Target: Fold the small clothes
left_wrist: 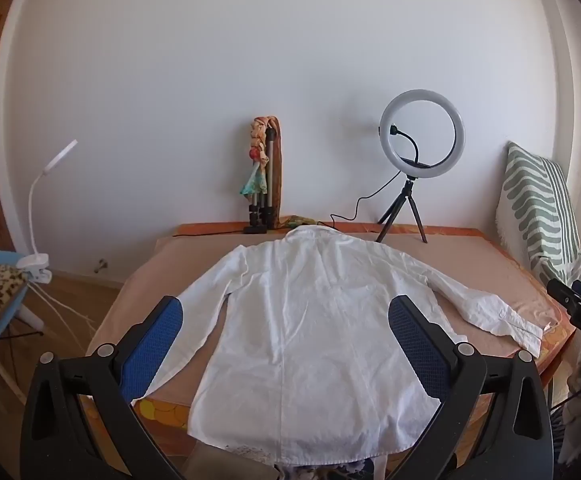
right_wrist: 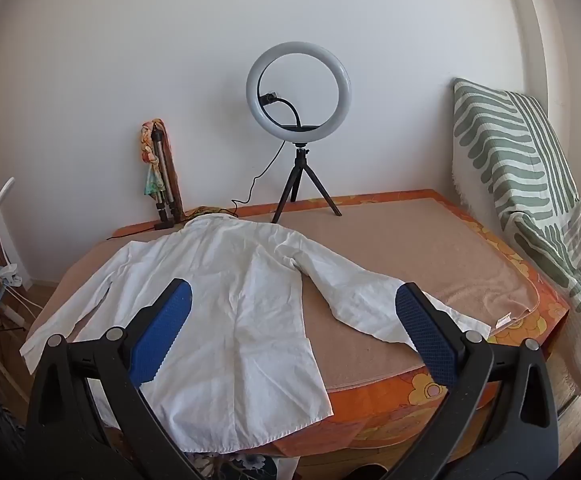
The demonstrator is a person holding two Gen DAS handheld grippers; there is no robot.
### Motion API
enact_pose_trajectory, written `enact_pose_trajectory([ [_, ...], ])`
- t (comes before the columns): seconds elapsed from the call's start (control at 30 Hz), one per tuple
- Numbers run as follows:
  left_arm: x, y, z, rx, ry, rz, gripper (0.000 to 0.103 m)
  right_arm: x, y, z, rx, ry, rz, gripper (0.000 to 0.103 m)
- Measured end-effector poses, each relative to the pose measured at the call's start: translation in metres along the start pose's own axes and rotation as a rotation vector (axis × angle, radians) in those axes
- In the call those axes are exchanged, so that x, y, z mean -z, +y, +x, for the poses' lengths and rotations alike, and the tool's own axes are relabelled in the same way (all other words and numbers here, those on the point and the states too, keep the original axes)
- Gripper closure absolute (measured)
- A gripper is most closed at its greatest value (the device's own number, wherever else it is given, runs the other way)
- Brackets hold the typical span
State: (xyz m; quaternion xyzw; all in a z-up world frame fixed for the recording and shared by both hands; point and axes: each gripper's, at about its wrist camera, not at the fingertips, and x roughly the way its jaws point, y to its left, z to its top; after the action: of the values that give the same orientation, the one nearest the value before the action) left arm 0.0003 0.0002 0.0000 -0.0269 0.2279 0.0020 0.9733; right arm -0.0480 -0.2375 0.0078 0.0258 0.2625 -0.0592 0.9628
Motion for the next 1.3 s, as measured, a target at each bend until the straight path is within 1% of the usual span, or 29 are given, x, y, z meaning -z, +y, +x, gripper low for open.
enact_pose_trajectory([
  [0.13, -0.001, 0.002, 0.004, 0.035, 0.014, -0.012, 0.0, 0.0, 0.0, 0.0, 0.001, 0.002, 0.003, 0.0],
  [0.17, 0.001, 0.002, -0.004, 0.002, -0.043, -0.006, 0.0, 0.0, -0.001, 0.001, -0.001, 0.004, 0.006, 0.0],
  [0.33, -0.001, 0.002, -0.011, -0.003, -0.033, -0.008, 0.0, 0.0, -0.003, -0.001, -0.009, 0.003, 0.005, 0.0],
  [0.37, -0.002, 0.004, -0.005, -0.002, -0.024, -0.013, 0.0, 0.0, 0.001, 0.002, -0.013, 0.004, 0.005, 0.0],
  [0.43, -0.004, 0.006, -0.004, 0.0, -0.017, -0.021, 0.0, 0.004, -0.001, 0.003, -0.018, 0.008, 0.006, 0.0],
  [0.5, -0.003, 0.005, -0.001, -0.008, -0.019, -0.021, 0.0, 0.007, 0.0, 0.005, -0.021, 0.013, 0.005, 0.0],
  [0.73, -0.002, 0.009, 0.0, -0.005, -0.023, -0.034, 0.0, 0.001, 0.003, 0.005, -0.027, 0.016, -0.006, 0.0],
  [1.3, -0.001, 0.009, -0.001, -0.008, -0.025, -0.038, 0.0, 0.001, 0.005, 0.006, -0.029, 0.02, -0.006, 0.0],
])
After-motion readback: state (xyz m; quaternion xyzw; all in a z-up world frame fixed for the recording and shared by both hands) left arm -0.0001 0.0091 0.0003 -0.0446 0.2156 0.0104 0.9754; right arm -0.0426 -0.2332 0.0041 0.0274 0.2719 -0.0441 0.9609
